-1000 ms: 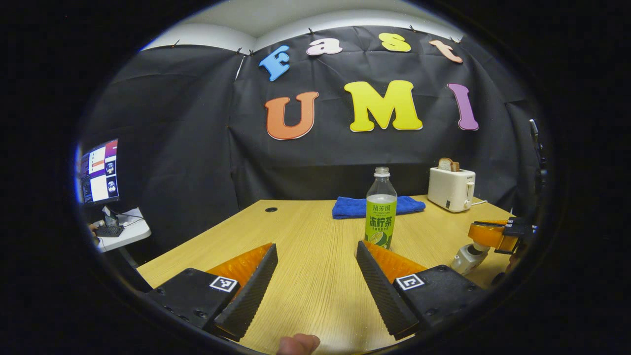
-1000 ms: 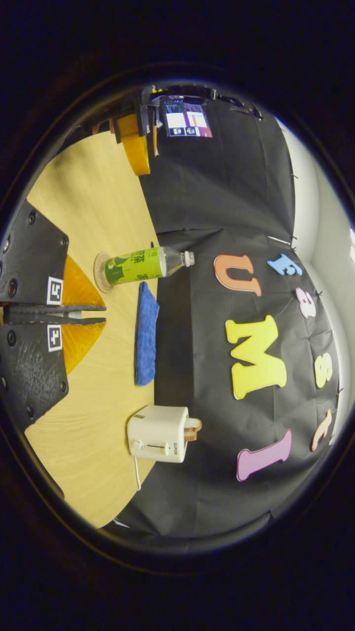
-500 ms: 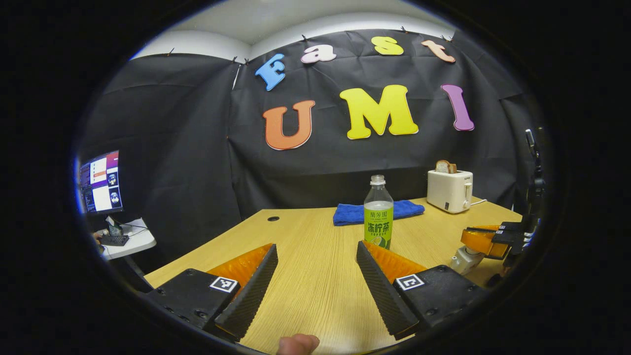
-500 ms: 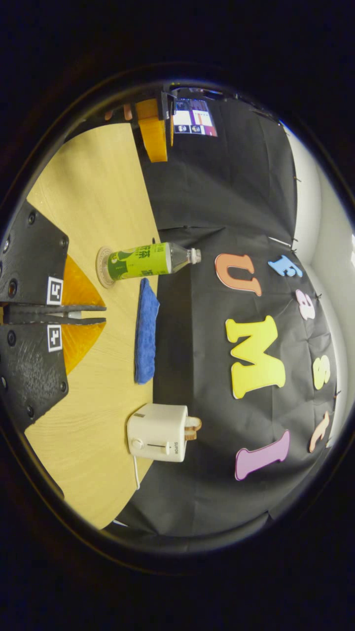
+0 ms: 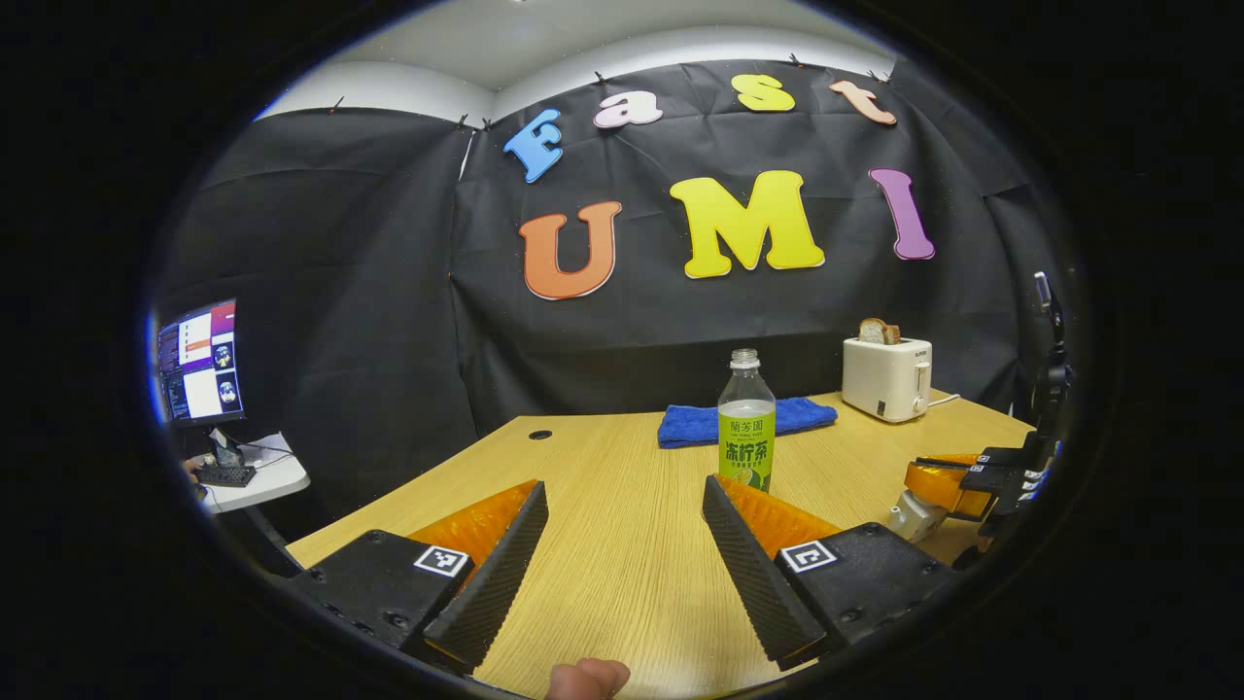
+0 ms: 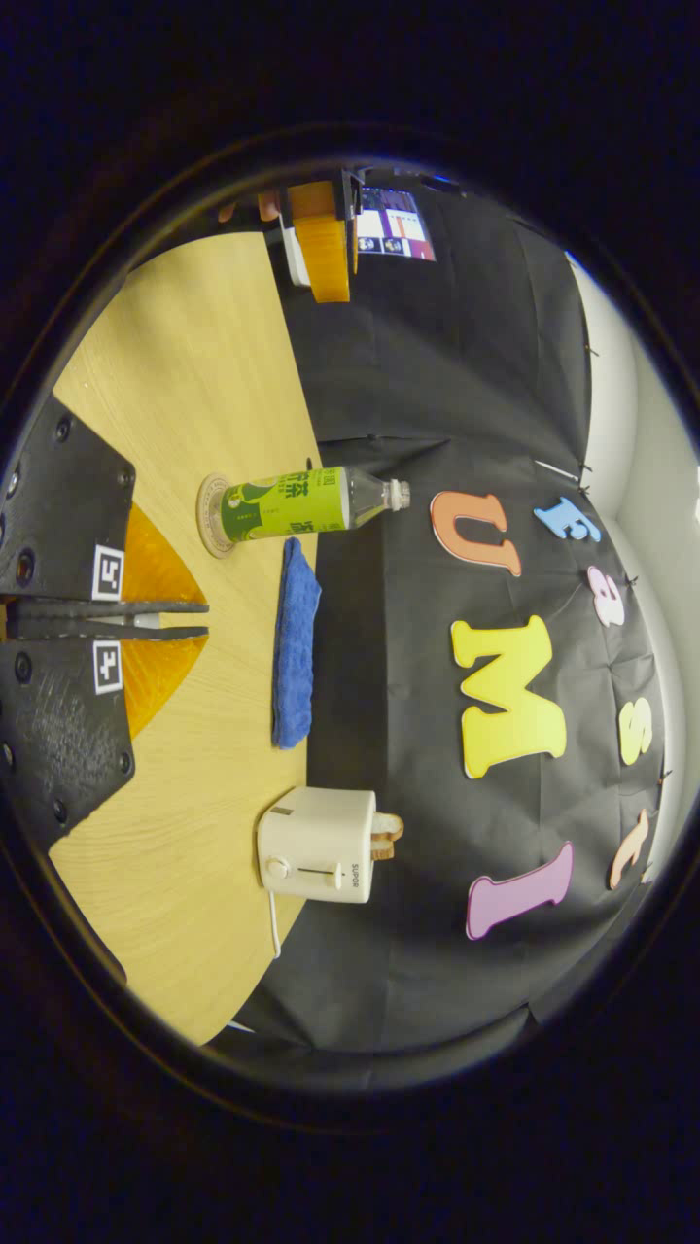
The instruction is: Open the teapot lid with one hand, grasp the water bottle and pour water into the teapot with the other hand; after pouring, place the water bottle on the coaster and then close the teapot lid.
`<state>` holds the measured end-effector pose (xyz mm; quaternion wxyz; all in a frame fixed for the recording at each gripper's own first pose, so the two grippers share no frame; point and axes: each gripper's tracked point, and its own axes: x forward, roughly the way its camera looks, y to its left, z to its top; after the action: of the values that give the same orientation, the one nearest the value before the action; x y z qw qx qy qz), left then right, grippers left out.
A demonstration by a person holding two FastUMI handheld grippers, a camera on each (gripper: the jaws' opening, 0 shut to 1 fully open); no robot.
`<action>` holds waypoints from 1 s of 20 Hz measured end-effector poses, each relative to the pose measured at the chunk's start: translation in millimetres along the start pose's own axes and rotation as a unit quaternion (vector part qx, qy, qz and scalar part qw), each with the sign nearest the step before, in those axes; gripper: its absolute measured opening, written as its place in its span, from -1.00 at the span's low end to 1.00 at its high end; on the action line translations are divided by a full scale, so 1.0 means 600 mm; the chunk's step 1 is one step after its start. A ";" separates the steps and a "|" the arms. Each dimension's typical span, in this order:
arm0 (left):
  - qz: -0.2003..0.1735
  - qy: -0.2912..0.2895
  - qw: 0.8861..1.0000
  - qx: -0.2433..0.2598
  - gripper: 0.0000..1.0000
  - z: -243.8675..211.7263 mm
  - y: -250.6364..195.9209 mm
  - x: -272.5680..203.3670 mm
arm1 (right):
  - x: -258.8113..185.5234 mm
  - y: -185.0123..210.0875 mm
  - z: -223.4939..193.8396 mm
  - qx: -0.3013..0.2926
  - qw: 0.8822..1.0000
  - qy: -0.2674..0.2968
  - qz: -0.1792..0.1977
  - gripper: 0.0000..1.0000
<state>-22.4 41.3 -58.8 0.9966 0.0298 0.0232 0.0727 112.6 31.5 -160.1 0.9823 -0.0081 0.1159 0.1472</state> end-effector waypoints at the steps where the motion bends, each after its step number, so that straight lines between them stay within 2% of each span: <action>1: -0.001 -0.001 1.000 0.000 1.00 0.001 -0.002 0.000 | -0.002 -0.001 0.001 0.000 1.000 -0.001 -0.002 -0.97; 2: -0.004 -0.001 1.000 0.000 1.00 0.001 -0.004 0.000 | -0.003 0.000 0.003 0.001 1.000 -0.001 -0.002 -0.89; 4: -0.005 -0.002 1.000 0.002 1.00 0.003 -0.006 -0.003 | -0.009 -0.002 0.014 0.006 1.000 -0.009 -0.006 -0.85; 5: -0.006 -0.003 1.000 0.001 1.00 0.007 -0.007 -0.005 | -0.014 -0.002 0.022 0.009 1.000 -0.015 -0.009 -0.48; 6: -0.007 -0.004 1.000 0.000 1.00 0.008 -0.010 -0.006 | -0.019 -0.004 0.033 0.013 1.000 -0.022 -0.012 -0.41; 7: -0.009 -0.004 1.000 0.000 1.00 0.011 -0.011 -0.007 | -0.025 -0.002 0.044 0.021 0.999 -0.030 -0.011 -0.05; 9: -0.013 -0.009 1.000 -0.005 1.00 0.021 -0.014 -0.010 | -0.045 -0.008 0.078 0.026 0.998 -0.049 -0.020 0.42; 10: -0.018 -0.012 1.000 -0.011 1.00 0.027 -0.020 -0.011 | -0.057 -0.013 0.098 0.021 0.998 -0.061 -0.027 0.55; 11: -0.023 -0.015 0.999 -0.016 1.00 0.034 -0.025 -0.013 | -0.072 -0.022 0.117 0.015 0.997 -0.072 -0.038 0.80; 12: -0.026 -0.018 0.999 -0.020 1.00 0.043 -0.028 -0.016 | -0.084 -0.030 0.134 0.009 0.995 -0.081 -0.050 0.92; 16: -0.035 -0.040 0.998 -0.031 1.00 0.082 -0.044 -0.040 | -0.153 -0.047 0.184 -0.004 0.991 -0.108 -0.083 0.93; 20: -0.049 -0.051 0.997 -0.034 1.00 0.097 -0.075 -0.085 | -0.225 -0.041 0.205 -0.023 0.987 -0.124 -0.103 0.92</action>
<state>-63.2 -13.5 -1.7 0.9993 -0.0014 -0.0282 0.0231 21.9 -25.0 -9.6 0.9985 -0.0244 -0.0117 0.0475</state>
